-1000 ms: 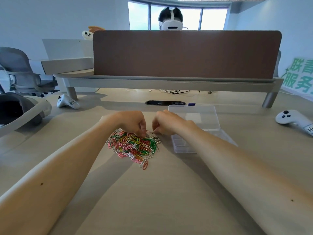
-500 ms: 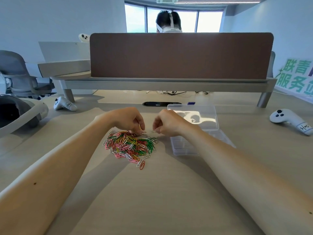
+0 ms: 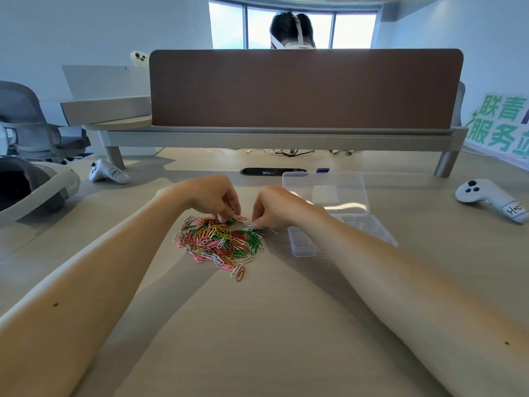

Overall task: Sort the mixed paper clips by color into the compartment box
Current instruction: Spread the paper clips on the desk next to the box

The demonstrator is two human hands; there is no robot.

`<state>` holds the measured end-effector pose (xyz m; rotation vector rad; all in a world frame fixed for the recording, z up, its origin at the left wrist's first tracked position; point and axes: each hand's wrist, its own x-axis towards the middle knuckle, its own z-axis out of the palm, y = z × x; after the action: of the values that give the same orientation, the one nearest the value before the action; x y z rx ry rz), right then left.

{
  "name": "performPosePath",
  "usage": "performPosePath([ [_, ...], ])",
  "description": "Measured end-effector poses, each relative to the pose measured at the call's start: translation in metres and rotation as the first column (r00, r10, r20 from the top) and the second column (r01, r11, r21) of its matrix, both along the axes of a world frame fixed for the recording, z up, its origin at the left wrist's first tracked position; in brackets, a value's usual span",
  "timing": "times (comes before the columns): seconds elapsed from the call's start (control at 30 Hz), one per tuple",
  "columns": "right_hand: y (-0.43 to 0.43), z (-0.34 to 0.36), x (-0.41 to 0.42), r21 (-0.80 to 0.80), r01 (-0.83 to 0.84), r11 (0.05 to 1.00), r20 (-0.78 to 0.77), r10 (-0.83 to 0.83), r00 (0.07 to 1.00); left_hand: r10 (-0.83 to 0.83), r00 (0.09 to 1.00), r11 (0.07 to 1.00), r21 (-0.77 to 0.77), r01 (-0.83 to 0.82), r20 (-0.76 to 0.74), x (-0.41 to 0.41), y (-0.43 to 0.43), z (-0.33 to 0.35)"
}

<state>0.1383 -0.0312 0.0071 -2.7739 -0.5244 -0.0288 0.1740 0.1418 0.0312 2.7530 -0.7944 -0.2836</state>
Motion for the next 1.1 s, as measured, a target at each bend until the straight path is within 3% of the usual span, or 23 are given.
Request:
performPosePath([
  [0.53, 0.004, 0.004, 0.0, -0.037, -0.017, 0.999, -0.049, 0.015, 0.999, 0.044, 0.999, 0.998, -0.041, -0.044, 0.007, -0.003, -0.002, 0.001],
  [0.73, -0.01, 0.012, 0.0, 0.109, 0.036, 0.993, -0.105, -0.024, 0.994, 0.066, 0.995, 0.977, -0.196, -0.079, -0.068, -0.007, -0.007, 0.002],
  [0.93, -0.027, 0.017, -0.003, 0.333, 0.117, 0.936, -0.198, -0.052, 0.979, 0.029, 0.995, 0.966, -0.253, -0.052, -0.094, -0.011, -0.012, 0.004],
  [1.1, -0.026, 0.012, -0.005, 0.346, 0.136, 0.928, -0.213, -0.063, 0.975, 0.016, 0.998, 0.972, -0.232, -0.031, -0.068, -0.012, -0.013, 0.004],
])
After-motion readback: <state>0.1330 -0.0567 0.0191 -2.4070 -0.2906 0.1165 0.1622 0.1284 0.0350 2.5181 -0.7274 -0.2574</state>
